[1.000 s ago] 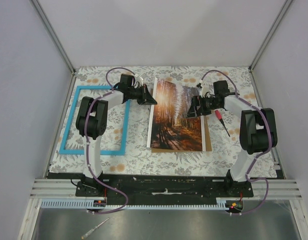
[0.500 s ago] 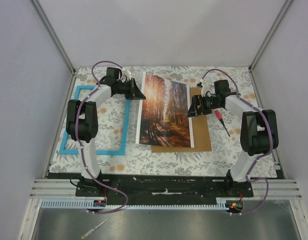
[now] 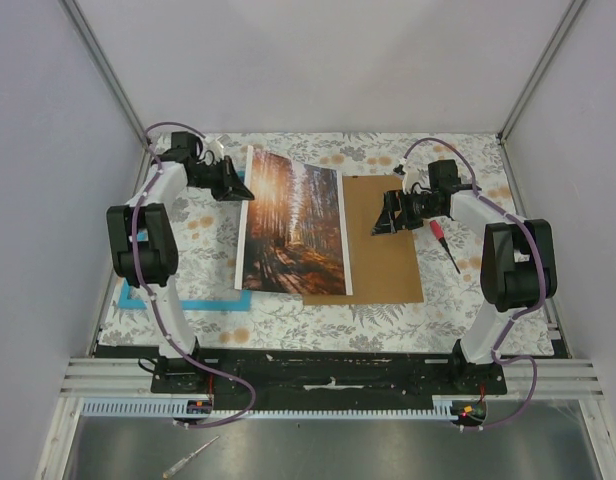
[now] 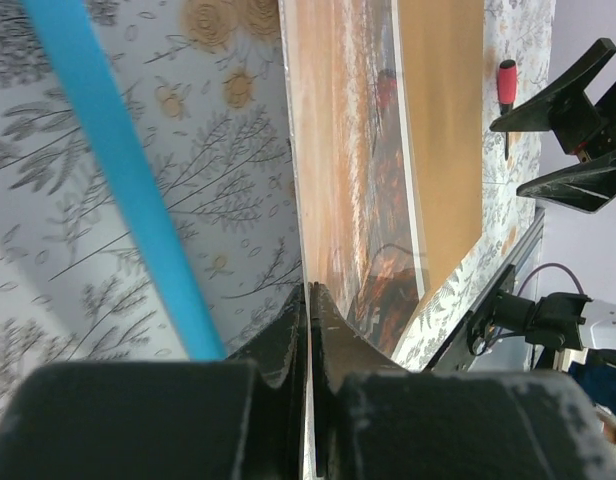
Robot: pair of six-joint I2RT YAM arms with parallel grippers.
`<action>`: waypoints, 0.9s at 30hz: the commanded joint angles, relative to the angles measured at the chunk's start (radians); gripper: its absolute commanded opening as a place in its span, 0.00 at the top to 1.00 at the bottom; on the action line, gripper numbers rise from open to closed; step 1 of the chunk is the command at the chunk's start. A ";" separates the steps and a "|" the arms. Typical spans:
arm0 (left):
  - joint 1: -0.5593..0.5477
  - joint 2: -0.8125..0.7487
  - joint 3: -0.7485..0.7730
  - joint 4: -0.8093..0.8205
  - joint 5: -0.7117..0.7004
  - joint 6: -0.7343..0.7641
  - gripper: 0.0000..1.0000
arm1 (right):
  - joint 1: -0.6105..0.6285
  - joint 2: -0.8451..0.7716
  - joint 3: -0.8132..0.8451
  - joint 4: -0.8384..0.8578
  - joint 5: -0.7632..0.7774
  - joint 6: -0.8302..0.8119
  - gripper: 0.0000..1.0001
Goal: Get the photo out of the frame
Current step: Adjust the photo frame item on the photo frame.
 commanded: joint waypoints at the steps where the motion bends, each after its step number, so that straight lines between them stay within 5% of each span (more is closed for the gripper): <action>1: 0.060 -0.059 0.082 -0.145 0.005 0.155 0.96 | -0.003 -0.005 0.001 0.000 -0.007 -0.013 0.02; 16: 0.252 0.134 0.430 -0.596 0.055 0.409 0.96 | 0.000 -0.017 -0.003 0.004 0.001 -0.015 0.02; 27: 0.329 0.237 0.551 -0.807 -0.037 0.610 0.95 | 0.012 -0.015 -0.003 0.002 0.004 -0.018 0.02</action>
